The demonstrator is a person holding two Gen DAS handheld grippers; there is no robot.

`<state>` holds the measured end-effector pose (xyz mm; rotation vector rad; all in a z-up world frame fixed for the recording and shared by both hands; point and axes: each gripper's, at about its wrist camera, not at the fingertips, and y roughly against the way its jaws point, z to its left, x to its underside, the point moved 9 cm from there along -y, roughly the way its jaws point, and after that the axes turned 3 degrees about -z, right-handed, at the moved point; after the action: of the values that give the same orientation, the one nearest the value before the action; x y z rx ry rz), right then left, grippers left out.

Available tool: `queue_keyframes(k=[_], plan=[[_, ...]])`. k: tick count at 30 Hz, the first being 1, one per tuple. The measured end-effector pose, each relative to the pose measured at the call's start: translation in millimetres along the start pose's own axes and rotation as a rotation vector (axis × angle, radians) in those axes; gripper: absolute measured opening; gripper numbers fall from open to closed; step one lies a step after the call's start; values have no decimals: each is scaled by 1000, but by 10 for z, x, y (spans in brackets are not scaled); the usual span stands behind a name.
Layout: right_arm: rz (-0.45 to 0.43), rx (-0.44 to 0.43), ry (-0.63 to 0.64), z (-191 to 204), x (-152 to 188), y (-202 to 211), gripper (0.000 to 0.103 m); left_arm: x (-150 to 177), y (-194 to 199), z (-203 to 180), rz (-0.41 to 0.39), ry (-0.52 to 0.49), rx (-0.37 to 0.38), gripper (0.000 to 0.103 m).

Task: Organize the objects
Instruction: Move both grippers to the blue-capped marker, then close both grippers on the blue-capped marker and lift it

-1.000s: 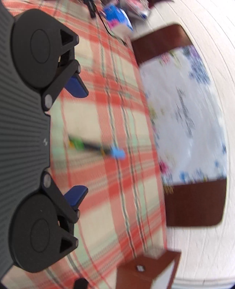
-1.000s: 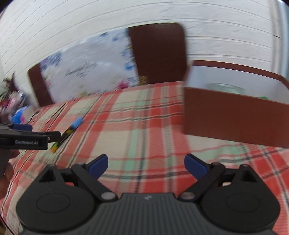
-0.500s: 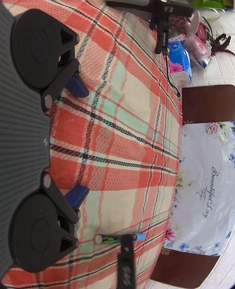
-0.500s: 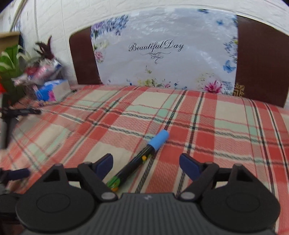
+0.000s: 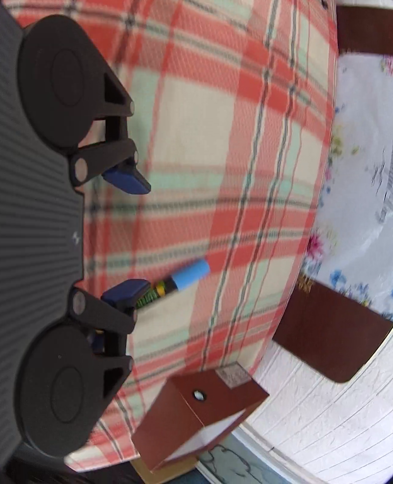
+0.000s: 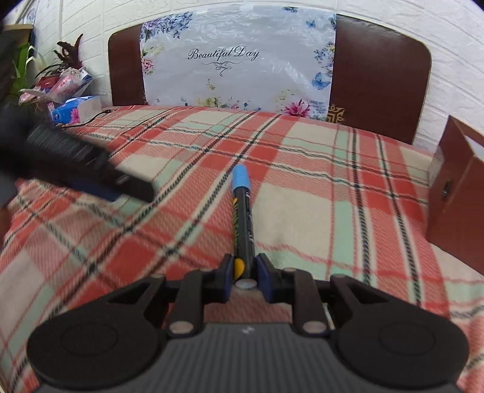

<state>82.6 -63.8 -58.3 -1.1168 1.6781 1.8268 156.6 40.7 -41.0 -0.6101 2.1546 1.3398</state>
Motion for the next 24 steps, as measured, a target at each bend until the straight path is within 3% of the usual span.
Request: queue_keyframes(k=[5, 6, 8, 9, 11, 15, 18, 24], plan=[[-7, -6, -4, 14, 18, 25, 19, 152, -371, -425, 132, -26, 44, 62], [-7, -11, -9, 7, 24, 24, 19, 181, -424, -461, 129, -38, 25, 58], [-8, -36, -38, -16, 38, 19, 19, 177, -457, -529, 97, -108, -29, 39], [-13, -46, -54, -32, 43, 28, 18, 180, -466, -560, 102, -110, -21, 28], [-27, -57, -64, -42, 60, 89, 18, 169, -437, -638, 108, -91, 3, 26], [-133, 0, -35, -149, 4, 324, 18, -61, -228, -1096, 13, -185, 25, 24], [-240, 75, -42, -397, -185, 579, 18, -327, -86, -1613, -57, -264, 81, 23], [-399, 264, -126, -1274, -498, 1021, 19, -636, -223, -2767, -98, -429, 208, 21]])
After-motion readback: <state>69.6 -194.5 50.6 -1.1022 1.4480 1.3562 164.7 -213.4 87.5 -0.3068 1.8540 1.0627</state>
